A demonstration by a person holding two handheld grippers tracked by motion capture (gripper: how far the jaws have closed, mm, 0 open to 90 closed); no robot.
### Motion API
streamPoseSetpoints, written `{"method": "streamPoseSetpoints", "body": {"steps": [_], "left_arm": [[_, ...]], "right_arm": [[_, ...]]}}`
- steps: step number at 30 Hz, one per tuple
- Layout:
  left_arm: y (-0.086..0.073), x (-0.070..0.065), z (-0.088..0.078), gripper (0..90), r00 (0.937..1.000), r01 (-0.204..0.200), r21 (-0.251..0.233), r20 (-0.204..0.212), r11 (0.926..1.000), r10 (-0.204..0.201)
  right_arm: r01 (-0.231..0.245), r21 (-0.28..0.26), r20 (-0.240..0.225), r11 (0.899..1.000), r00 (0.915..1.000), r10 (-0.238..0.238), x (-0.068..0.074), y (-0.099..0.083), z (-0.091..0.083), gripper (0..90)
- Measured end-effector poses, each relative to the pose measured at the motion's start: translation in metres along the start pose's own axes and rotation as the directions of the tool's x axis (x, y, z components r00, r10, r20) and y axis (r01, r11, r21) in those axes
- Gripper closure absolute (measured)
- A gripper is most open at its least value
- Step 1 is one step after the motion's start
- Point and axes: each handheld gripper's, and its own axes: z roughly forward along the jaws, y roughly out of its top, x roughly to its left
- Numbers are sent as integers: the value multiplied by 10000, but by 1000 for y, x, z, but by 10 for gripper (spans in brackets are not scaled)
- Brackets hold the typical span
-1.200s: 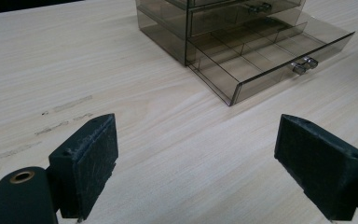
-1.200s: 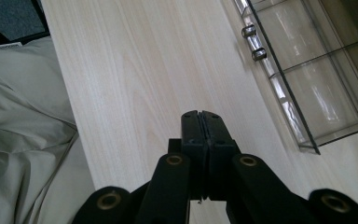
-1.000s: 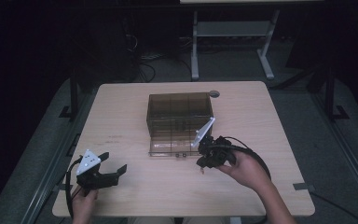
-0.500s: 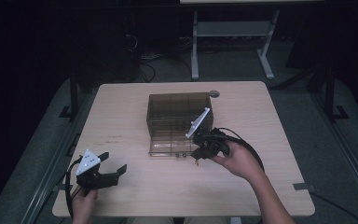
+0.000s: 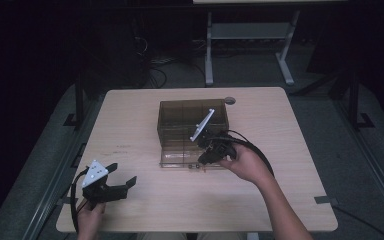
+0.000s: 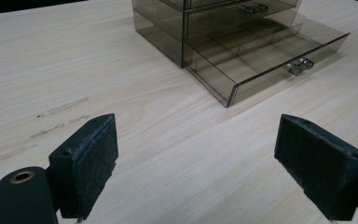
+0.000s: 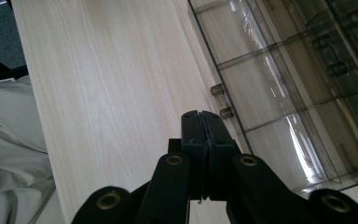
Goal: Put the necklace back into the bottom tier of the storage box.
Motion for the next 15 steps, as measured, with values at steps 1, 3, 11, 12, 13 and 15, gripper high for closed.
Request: {"method": "streamPoseSetpoints", "body": {"steps": [1,3,11,12,13,15], "left_arm": [[0,0,0,130,10000,9,7,15,10000,-9],[0,1,-1,130,10000,-29,-26,8,10000,29],[-1,3,-1,130,10000,-1,-68,-68,10000,1],[-1,3,-1,130,10000,10,-62,-72,10000,-11],[-1,3,-1,130,10000,3,-41,-83,10000,-4],[0,2,-1,130,10000,37,-50,-48,10000,-37]], "right_arm": [[-12,-26,-22,10000,10000,12,0,1,0,886],[-35,-23,-45,10000,10000,35,-3,4,2,886],[-80,14,2,10000,10000,80,-9,13,5,886],[-77,11,-1,10000,10000,77,-10,14,5,886],[-123,32,6,9999,9999,123,-11,15,5,886],[-158,54,38,9999,9999,158,-13,17,5,886]]}}
